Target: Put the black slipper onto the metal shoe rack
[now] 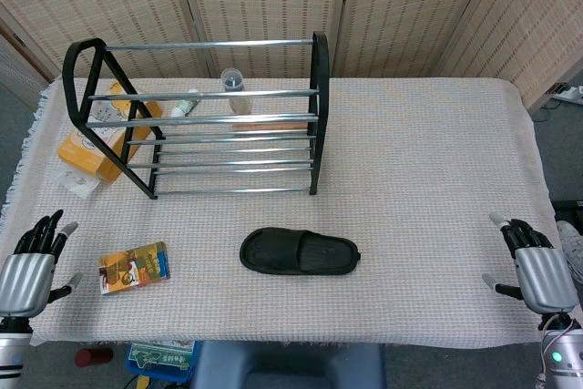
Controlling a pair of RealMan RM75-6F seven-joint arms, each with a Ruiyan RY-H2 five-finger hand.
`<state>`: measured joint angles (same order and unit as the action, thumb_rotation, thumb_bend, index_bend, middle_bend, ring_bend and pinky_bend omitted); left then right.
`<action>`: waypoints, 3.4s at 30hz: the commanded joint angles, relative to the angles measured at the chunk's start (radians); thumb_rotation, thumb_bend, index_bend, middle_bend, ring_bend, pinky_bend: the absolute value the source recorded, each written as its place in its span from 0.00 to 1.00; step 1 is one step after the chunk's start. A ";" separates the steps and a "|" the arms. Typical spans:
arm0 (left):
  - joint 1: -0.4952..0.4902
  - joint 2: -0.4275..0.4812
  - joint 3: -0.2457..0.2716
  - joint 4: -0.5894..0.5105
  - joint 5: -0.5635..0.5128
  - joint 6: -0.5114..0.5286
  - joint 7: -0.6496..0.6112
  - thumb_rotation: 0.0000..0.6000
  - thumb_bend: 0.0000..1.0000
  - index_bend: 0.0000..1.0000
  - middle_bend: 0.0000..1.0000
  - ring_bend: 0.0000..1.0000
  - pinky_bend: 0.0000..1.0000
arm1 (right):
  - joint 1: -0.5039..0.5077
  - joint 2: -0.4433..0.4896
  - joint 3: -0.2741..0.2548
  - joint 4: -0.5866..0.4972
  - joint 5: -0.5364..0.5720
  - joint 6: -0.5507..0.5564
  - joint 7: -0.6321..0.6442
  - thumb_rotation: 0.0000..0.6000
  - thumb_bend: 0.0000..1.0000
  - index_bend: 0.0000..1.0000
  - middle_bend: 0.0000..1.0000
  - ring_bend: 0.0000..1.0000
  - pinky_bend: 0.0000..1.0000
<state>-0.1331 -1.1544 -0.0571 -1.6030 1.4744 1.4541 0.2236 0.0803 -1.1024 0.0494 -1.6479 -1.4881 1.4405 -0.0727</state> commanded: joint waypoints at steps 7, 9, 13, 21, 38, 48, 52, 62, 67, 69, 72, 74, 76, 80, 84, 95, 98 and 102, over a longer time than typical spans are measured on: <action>-0.001 0.011 0.000 -0.020 -0.019 -0.013 -0.001 1.00 0.24 0.17 0.03 0.04 0.19 | 0.019 -0.008 -0.005 -0.005 -0.022 -0.022 0.010 1.00 0.08 0.09 0.21 0.18 0.24; -0.001 0.014 0.001 -0.022 -0.021 -0.015 -0.005 1.00 0.24 0.17 0.03 0.04 0.19 | 0.027 -0.010 -0.006 -0.008 -0.028 -0.031 0.013 1.00 0.08 0.09 0.21 0.18 0.24; -0.003 0.013 -0.001 -0.020 -0.025 -0.018 -0.007 1.00 0.24 0.17 0.03 0.04 0.19 | 0.060 -0.017 -0.006 -0.010 -0.044 -0.073 0.022 1.00 0.08 0.09 0.21 0.18 0.24; 0.001 0.017 0.004 -0.019 -0.026 -0.017 -0.016 1.00 0.24 0.17 0.03 0.04 0.19 | 0.154 -0.063 -0.009 -0.022 -0.059 -0.212 0.027 1.00 0.04 0.03 0.19 0.18 0.24; 0.024 0.037 0.018 -0.001 -0.038 -0.010 -0.049 1.00 0.24 0.17 0.03 0.04 0.19 | 0.401 -0.300 0.053 0.044 0.009 -0.498 0.030 1.00 0.00 0.00 0.09 0.08 0.24; 0.035 0.050 0.023 0.005 -0.042 -0.008 -0.070 1.00 0.24 0.17 0.03 0.04 0.19 | 0.509 -0.405 0.070 0.131 0.065 -0.616 0.030 1.00 0.00 0.00 0.09 0.07 0.24; 0.039 0.051 0.022 0.006 -0.041 -0.002 -0.075 1.00 0.24 0.17 0.03 0.04 0.19 | 0.540 -0.424 0.072 0.135 0.087 -0.645 0.016 1.00 0.00 0.00 0.09 0.07 0.24; 0.042 0.051 0.021 0.008 -0.040 -0.001 -0.081 1.00 0.24 0.17 0.03 0.04 0.19 | 0.595 -0.454 0.077 0.161 0.153 -0.689 -0.036 1.00 0.07 0.00 0.17 0.12 0.24; 0.042 0.049 0.021 0.012 -0.043 -0.002 -0.080 1.00 0.24 0.17 0.03 0.04 0.19 | 0.614 -0.480 0.081 0.192 0.182 -0.693 -0.058 1.00 0.17 0.07 0.25 0.21 0.24; 0.044 0.049 0.020 0.012 -0.042 0.001 -0.081 1.00 0.24 0.17 0.03 0.04 0.19 | 0.618 -0.491 0.084 0.195 0.188 -0.681 -0.064 1.00 0.22 0.11 0.28 0.25 0.26; 0.045 0.048 0.020 0.013 -0.040 0.005 -0.080 1.00 0.24 0.17 0.03 0.04 0.19 | 0.620 -0.502 0.092 0.189 0.194 -0.662 -0.058 1.00 0.26 0.14 0.30 0.27 0.29; 0.046 0.049 0.019 0.014 -0.039 0.006 -0.080 1.00 0.24 0.17 0.03 0.04 0.19 | 0.625 -0.508 0.101 0.184 0.201 -0.656 -0.051 1.00 0.26 0.14 0.30 0.28 0.30; 0.046 0.049 0.019 0.014 -0.039 0.007 -0.080 1.00 0.24 0.17 0.03 0.04 0.19 | 0.632 -0.515 0.112 0.182 0.210 -0.653 -0.046 1.00 0.26 0.14 0.30 0.28 0.31; 0.048 0.050 0.018 0.014 -0.036 0.010 -0.081 1.00 0.24 0.16 0.03 0.04 0.19 | 0.661 -0.549 0.150 0.189 0.250 -0.654 -0.047 1.00 0.26 0.14 0.30 0.28 0.31; 0.050 0.055 0.018 0.012 -0.035 0.014 -0.082 1.00 0.24 0.16 0.03 0.04 0.19 | 0.700 -0.598 0.181 0.215 0.309 -0.669 -0.071 1.00 0.26 0.14 0.29 0.28 0.31; 0.057 0.062 0.024 0.011 -0.036 0.011 -0.099 1.00 0.24 0.16 0.03 0.04 0.19 | 0.818 -0.744 0.259 0.314 0.487 -0.711 -0.131 1.00 0.26 0.14 0.25 0.28 0.31; 0.059 0.060 0.027 0.015 -0.035 0.007 -0.113 1.00 0.24 0.16 0.03 0.04 0.19 | 0.849 -0.780 0.275 0.347 0.542 -0.723 -0.145 1.00 0.26 0.11 0.22 0.28 0.31; 0.061 0.057 0.029 0.022 -0.035 0.005 -0.118 1.00 0.24 0.16 0.03 0.04 0.19 | 0.872 -0.801 0.286 0.357 0.572 -0.721 -0.149 1.00 0.25 0.01 0.16 0.26 0.31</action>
<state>-0.0726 -1.0965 -0.0282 -1.5815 1.4394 1.4589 0.1057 0.9453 -1.8955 0.3296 -1.2961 -0.9227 0.7178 -0.2171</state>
